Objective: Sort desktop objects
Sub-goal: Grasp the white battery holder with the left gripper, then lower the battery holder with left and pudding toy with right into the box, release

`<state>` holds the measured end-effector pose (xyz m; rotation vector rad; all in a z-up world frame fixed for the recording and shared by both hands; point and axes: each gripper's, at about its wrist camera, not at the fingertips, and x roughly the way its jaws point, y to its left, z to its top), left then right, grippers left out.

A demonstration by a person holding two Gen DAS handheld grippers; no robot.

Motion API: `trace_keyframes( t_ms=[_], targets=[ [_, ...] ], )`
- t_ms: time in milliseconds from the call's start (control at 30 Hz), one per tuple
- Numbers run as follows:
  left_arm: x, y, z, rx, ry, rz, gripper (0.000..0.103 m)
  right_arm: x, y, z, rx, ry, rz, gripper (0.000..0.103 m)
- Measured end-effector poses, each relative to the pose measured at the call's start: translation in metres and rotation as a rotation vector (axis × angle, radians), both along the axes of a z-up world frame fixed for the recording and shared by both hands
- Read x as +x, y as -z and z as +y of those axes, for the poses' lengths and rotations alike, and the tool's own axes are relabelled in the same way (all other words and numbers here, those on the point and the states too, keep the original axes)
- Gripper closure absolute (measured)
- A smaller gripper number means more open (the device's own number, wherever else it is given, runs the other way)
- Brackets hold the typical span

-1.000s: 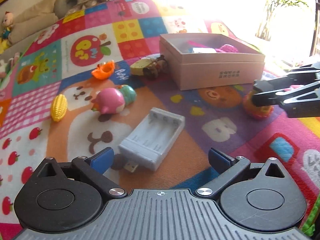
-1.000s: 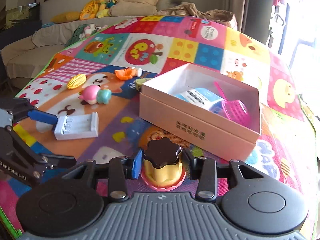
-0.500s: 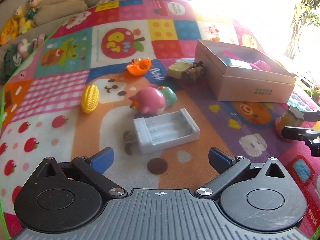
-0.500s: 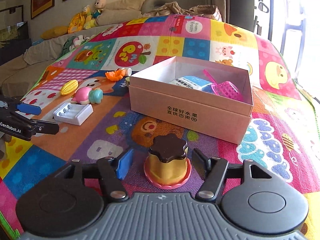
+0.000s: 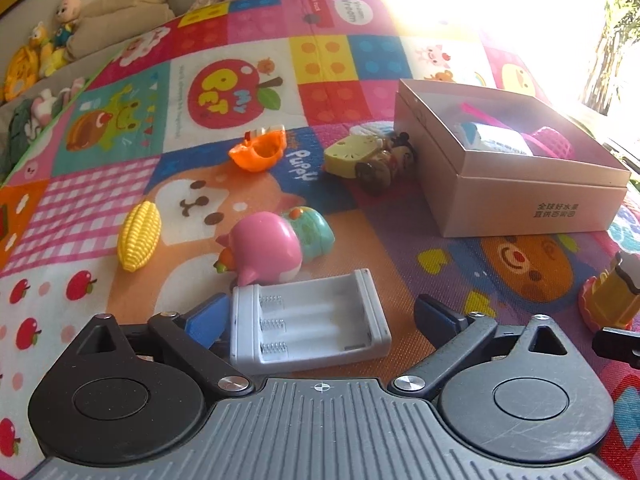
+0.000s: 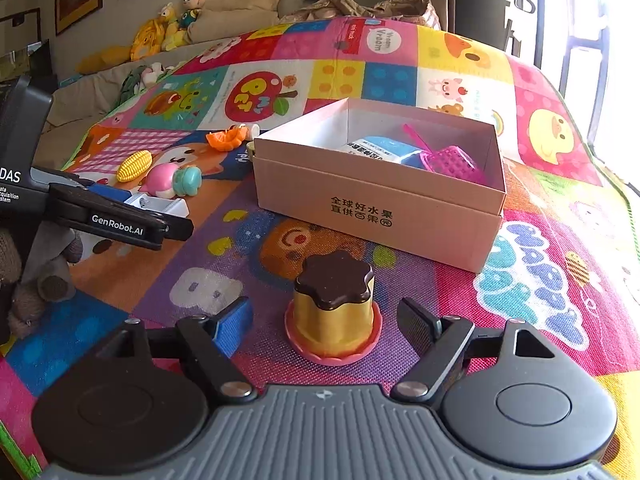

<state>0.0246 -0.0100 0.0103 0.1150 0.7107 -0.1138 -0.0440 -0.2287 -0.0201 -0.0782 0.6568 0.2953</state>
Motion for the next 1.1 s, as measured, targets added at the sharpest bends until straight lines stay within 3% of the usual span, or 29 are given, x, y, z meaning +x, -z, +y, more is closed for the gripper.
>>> trace_keyframes(
  t_ms=[33,133,200,233,400,533,667,767,867,1100],
  targets=[
    [-0.002,-0.001,0.000,0.017,-0.003,-0.009,0.021,0.002,0.001,0.000,0.002,0.002,0.009,0.023],
    [-0.008,-0.003,0.004,0.002,0.007,-0.004,0.021,0.005,0.003,0.000,0.002,0.002,0.027,0.025],
    [-0.015,-0.004,0.003,0.009,0.017,-0.003,0.021,0.007,0.004,0.002,-0.005,-0.002,0.042,0.045],
    [-0.019,-0.004,0.003,0.010,0.026,-0.002,0.021,0.007,0.004,0.003,-0.024,0.010,0.035,0.047],
    [-0.051,-0.026,-0.003,-0.016,0.088,-0.053,0.021,-0.007,-0.014,0.000,-0.035,-0.002,-0.004,0.047],
    [-0.069,-0.071,-0.019,-0.044,0.156,-0.192,0.021,-0.023,-0.058,-0.012,-0.018,-0.013,-0.101,0.047],
    [-0.072,-0.112,-0.047,-0.029,0.247,-0.328,0.021,-0.035,-0.120,-0.030,0.035,-0.005,-0.243,0.047],
    [-0.056,-0.128,-0.072,0.007,0.287,-0.385,0.021,-0.032,-0.151,-0.041,0.045,0.008,-0.309,0.047],
    [-0.017,-0.135,-0.090,-0.036,0.308,-0.346,0.021,-0.018,-0.163,-0.048,0.026,0.052,-0.343,0.047],
    [0.080,-0.126,-0.113,-0.162,0.341,-0.274,0.020,0.026,-0.137,-0.062,-0.008,0.124,-0.291,0.047]
  ],
)
